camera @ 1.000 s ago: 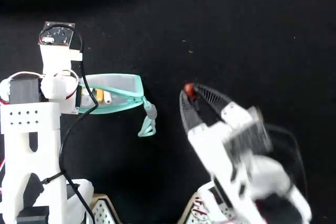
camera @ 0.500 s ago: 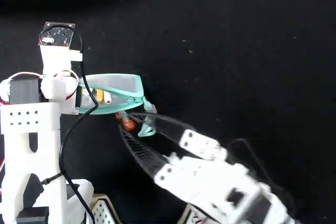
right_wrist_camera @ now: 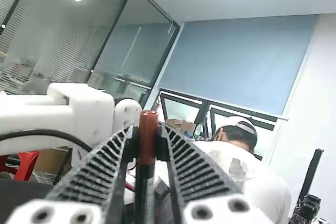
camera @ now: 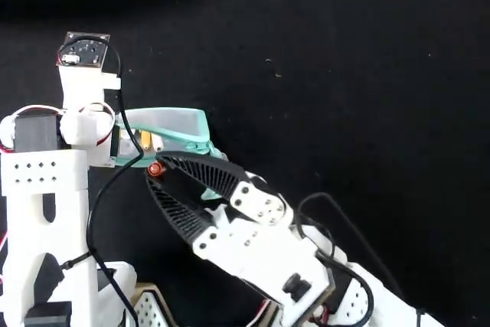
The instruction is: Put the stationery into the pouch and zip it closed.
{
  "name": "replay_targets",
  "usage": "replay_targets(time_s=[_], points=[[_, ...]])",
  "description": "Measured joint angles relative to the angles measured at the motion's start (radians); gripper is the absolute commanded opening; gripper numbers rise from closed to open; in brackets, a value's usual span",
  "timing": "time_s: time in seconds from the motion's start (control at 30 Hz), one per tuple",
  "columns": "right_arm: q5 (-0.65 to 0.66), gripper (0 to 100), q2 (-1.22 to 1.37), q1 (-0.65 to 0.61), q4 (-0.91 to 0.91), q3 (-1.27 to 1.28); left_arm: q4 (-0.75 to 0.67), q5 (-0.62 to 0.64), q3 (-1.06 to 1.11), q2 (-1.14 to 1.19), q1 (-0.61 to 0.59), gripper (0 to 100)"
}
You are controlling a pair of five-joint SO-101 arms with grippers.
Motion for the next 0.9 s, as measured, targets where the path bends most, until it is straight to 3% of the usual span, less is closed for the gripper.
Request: replay_targets(time_s=[0.7, 0.8, 0.9], points=[[0.002, 1.4, 0.071, 0.009, -0.011, 0.21, 0.0, 0.0, 0.0, 0.0, 0.0, 3], [0.002, 9.2, 0.074, 0.069, 0.031, 0.229, 0.0, 0.0, 0.0, 0.0, 0.0, 3], [-0.028, 21.3, 0.069, 0.107, 0.189, 0.181, 0.0, 0.0, 0.0, 0.0, 0.0, 3]])
